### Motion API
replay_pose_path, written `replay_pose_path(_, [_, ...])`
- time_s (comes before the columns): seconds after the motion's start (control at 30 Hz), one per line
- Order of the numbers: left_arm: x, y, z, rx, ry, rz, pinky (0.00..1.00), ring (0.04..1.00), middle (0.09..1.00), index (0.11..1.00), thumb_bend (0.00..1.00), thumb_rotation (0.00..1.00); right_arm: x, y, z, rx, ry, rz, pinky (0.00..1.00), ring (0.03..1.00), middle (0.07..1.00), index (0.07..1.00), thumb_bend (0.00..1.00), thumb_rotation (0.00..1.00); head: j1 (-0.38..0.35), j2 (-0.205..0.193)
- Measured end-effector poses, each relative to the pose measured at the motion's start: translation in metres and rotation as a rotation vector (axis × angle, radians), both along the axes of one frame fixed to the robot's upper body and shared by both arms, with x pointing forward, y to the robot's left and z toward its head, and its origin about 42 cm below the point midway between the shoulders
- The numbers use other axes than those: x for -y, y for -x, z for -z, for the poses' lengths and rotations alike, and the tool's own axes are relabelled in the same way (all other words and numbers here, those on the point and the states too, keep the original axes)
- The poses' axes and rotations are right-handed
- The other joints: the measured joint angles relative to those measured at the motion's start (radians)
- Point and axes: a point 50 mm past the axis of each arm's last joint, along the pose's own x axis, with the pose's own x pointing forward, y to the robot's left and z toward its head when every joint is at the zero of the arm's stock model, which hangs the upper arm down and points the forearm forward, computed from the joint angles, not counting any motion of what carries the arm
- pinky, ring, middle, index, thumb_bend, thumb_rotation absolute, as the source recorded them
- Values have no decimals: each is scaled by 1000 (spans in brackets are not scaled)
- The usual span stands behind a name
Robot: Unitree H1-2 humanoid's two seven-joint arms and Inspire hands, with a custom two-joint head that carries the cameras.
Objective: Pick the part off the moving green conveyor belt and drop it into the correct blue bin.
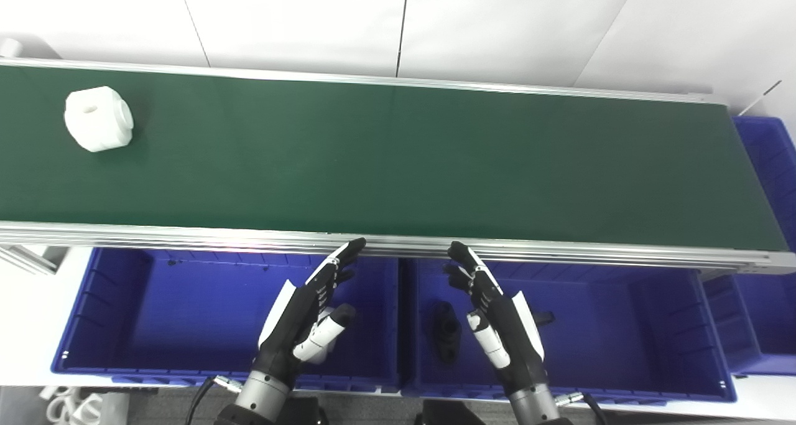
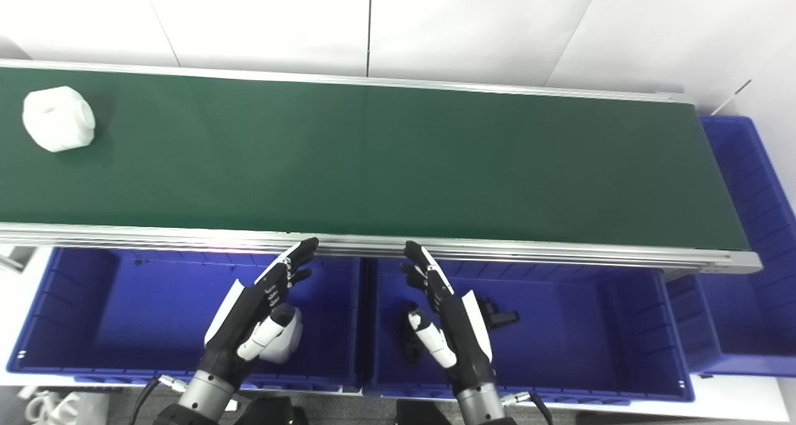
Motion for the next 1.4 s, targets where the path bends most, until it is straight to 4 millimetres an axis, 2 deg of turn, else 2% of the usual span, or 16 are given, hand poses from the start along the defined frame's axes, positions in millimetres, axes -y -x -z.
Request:
replay_pose_path(0.5, [0,0,0,0,0,1,910,949,942,896,771,862,-1,0,1,0,17,-8,830,864,912,936,874,982,0,-3])
replay_pose_path(0.7, [0,1,1,-3,0,2,914,948,944,896,771,859,-1,2,4,9,16,-12,821,854,909,933,864,978,9,-28])
replay_pose_path(0.77, [1,1,2,-3,1,3,916,948,944,893,776,852,-1,3,7,5,16,-13,819,853,911,934,864,979,23,-54])
replay_pose_path(0.8, [1,1,4,-2,1,3,912,946,944,890,789,852,-1,3,9,0,16,-14,822,854,915,935,866,974,35,-87])
replay_pose_path(0.83, [1,2,5,-7,0,4,904,943,942,888,794,849,-1,4,10,-4,16,-14,824,854,915,935,870,966,35,-87])
replay_pose_path(0.87, [1,3,9,-9,-1,5,898,939,939,885,792,846,0,5,12,-8,14,-15,822,854,914,935,874,961,46,-128])
replay_pose_path(0.97, [2,5,22,-16,-4,12,889,934,933,880,782,830,1,8,25,-47,8,-15,810,849,908,932,877,954,57,-169])
replay_pose_path(1.0, [2,5,25,-16,-4,15,878,926,927,874,775,817,2,9,28,-59,11,-18,805,846,907,930,875,954,69,-217])
replay_pose_path(1.1, [4,6,40,-26,-3,20,845,906,914,861,807,799,7,7,41,-94,31,-33,788,836,902,917,876,946,81,-259])
replay_pose_path(1.23, [8,1,44,-10,-1,21,789,879,899,844,808,778,11,-1,44,-93,36,-37,773,829,896,908,878,930,101,-287])
replay_pose_path(1.4, [15,-4,37,34,4,24,755,864,889,832,804,763,12,-3,47,-102,25,-29,767,827,895,910,907,930,132,-282])
